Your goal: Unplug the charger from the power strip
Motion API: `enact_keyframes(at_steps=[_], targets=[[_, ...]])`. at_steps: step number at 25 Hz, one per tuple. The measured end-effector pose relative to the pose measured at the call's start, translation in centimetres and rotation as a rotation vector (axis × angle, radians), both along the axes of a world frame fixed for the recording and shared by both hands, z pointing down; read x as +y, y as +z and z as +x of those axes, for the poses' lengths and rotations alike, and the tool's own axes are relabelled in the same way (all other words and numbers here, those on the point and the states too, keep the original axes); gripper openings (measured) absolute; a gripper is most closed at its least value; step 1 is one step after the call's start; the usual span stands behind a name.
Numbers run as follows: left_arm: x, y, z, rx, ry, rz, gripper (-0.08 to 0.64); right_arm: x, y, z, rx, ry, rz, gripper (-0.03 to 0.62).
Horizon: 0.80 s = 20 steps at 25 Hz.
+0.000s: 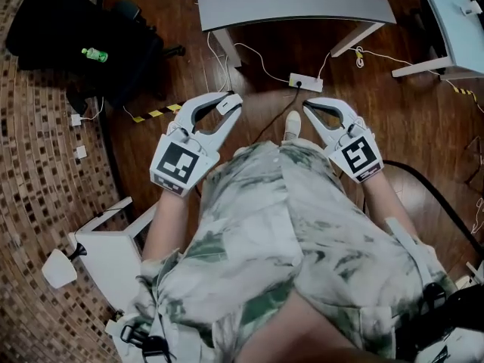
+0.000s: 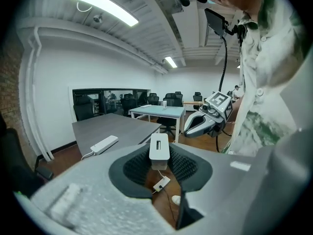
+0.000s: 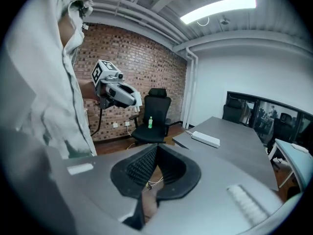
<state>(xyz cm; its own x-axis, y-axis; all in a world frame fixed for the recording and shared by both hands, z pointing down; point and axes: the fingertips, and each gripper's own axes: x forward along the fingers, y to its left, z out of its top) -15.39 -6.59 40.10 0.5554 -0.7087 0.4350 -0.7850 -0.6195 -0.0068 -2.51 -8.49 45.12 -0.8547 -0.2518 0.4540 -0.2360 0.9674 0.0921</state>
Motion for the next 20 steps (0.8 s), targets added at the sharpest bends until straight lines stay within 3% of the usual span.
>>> enact_keyframes(at_steps=[8, 12, 20], targets=[[9.1, 1.2, -1.4, 0.019, 0.111, -0.003, 0.107, 10.8, -1.6, -1.9, 0.003, 0.109, -0.008, 0.003], [11.9, 0.8, -1.0, 0.025, 0.126, 0.007, 0.107, 14.9, -2.2, -1.4, 0.013, 0.109, -0.019, 0.003], [17.1, -0.9, 4.3, 0.014, 0.124, 0.041, 0.107, 19.3, -4.9, 2.6, -0.035, 0.108, 0.044, 0.003]])
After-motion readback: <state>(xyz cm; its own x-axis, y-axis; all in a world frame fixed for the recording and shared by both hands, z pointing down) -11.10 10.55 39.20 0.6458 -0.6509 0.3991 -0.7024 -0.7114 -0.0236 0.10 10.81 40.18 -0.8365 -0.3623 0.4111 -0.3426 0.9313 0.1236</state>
